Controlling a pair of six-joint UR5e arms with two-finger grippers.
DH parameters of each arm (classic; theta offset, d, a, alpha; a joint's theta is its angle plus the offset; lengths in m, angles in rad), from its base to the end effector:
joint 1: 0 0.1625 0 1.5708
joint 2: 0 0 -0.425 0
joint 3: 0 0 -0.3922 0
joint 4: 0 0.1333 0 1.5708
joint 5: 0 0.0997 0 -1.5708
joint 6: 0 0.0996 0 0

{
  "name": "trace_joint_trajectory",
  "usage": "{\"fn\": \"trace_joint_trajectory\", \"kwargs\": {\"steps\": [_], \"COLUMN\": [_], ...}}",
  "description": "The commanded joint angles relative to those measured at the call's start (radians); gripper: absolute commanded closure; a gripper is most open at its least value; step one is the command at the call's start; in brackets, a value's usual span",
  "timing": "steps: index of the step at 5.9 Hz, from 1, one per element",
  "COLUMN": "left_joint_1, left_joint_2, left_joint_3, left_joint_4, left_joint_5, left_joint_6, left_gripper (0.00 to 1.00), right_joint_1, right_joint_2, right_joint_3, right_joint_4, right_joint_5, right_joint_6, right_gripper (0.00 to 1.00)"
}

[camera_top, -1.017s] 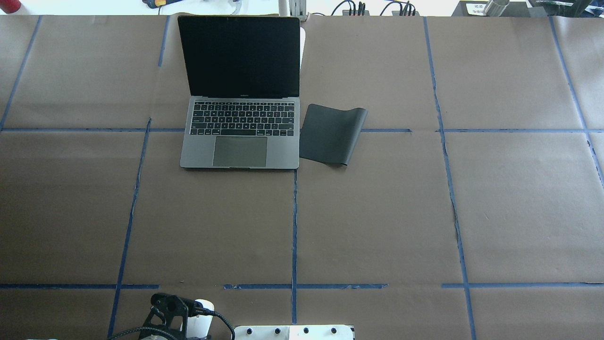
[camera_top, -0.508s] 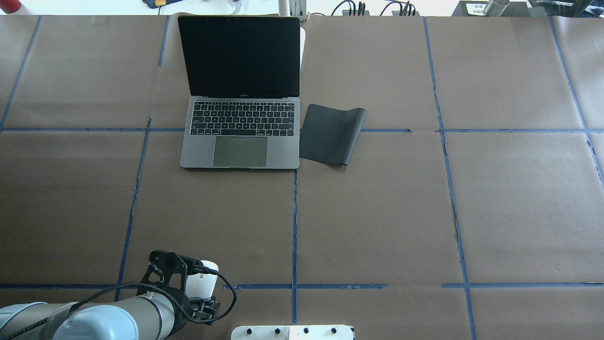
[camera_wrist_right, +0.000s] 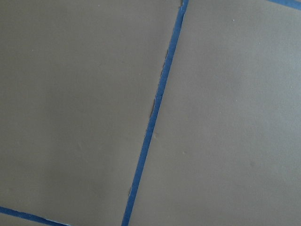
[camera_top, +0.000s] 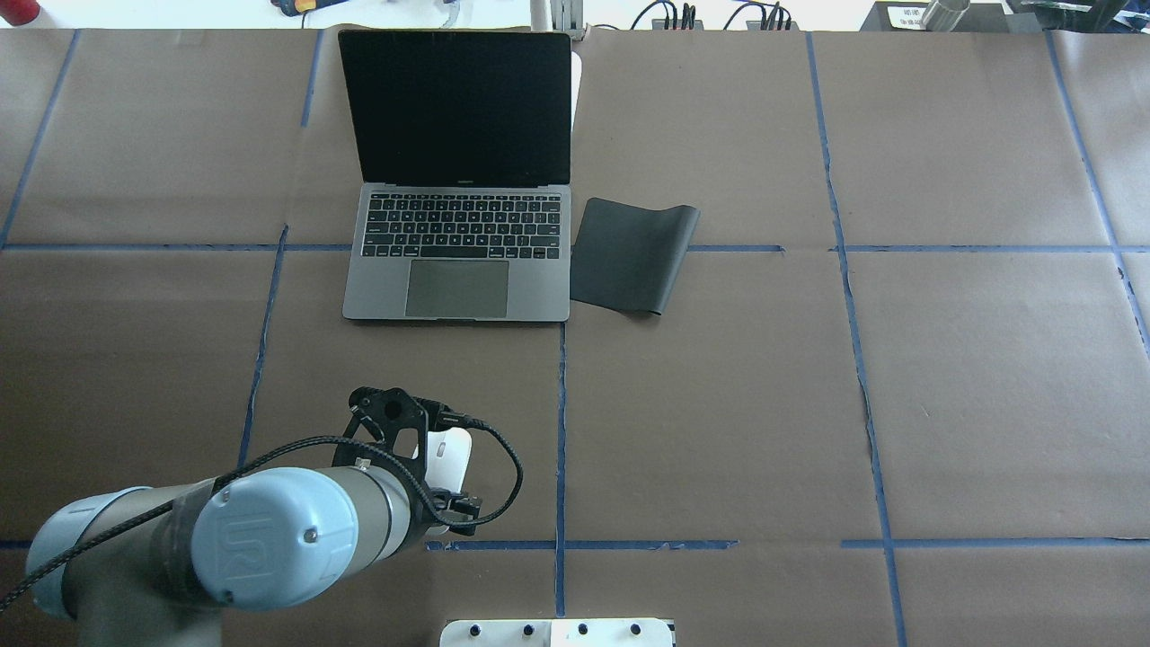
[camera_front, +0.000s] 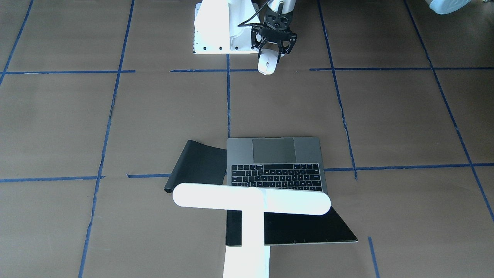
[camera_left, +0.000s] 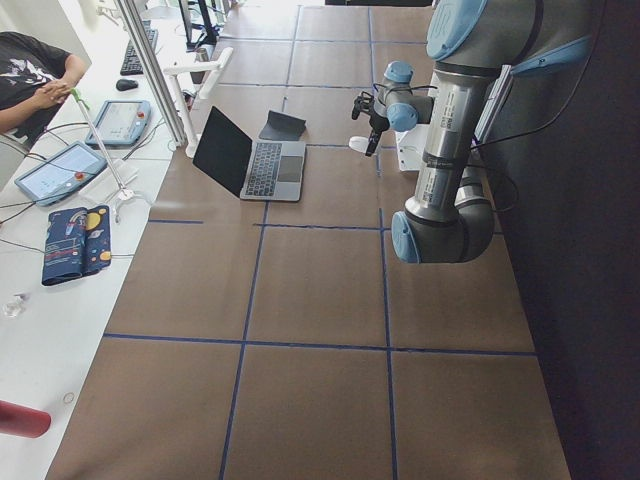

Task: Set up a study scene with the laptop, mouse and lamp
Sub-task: 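Carry the white mouse with the left gripper onto the mouse pad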

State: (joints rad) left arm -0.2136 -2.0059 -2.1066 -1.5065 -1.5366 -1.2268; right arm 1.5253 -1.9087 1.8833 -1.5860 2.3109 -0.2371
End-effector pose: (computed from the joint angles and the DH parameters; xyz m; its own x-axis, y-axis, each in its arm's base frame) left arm 0.4991 -0.2482 0.2070 0.6474 0.2045 -0.7342 0.0210 0.9582 0.2854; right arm 0.0502 -0.3505 0.6510 0.7075 -0.2405 0.6645 0.2177 0.9688 0.1188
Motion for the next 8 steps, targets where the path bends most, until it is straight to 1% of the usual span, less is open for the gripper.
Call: {"fn": "trace_joint_trajectory", "kwargs": {"steps": [1,2,4,5,6,7,8], "left_joint_1": [-0.085,-0.131,-0.203,-0.225,-0.242,-0.254,-0.26], "left_joint_2": [-0.164,-0.257,-0.455,-0.581,-0.694,-0.799,-0.848], "left_joint_3": [0.17,0.275,0.527,0.748,0.987,1.161,1.257], "left_joint_4": [0.005,0.002,-0.015,-0.117,-0.264,-0.309,-0.354], "left_joint_5": [-0.016,-0.054,-0.075,-0.088,-0.088,-0.089,-0.089], "left_joint_6": [0.006,0.007,0.049,0.037,0.032,0.032,0.02], "left_gripper": [0.88,0.88,0.88,0.88,0.88,0.88,0.88], "right_joint_1": [0.0,0.001,0.001,0.001,0.001,0.001,0.001], "right_joint_2": [0.019,0.019,0.017,0.017,0.017,0.017,0.017], "right_joint_3": [0.0,0.0,0.0,0.0,-0.001,-0.009,-0.012], "right_joint_4": [-0.019,-0.019,-0.019,-0.017,-0.019,-0.017,-0.017], "right_joint_5": [0.004,0.018,0.021,0.021,0.019,0.019,0.019], "right_joint_6": [0.024,0.024,0.025,0.025,0.025,0.025,0.025], "right_gripper": [0.0,0.0,0.0,0.0,0.0,0.0,0.0]}}
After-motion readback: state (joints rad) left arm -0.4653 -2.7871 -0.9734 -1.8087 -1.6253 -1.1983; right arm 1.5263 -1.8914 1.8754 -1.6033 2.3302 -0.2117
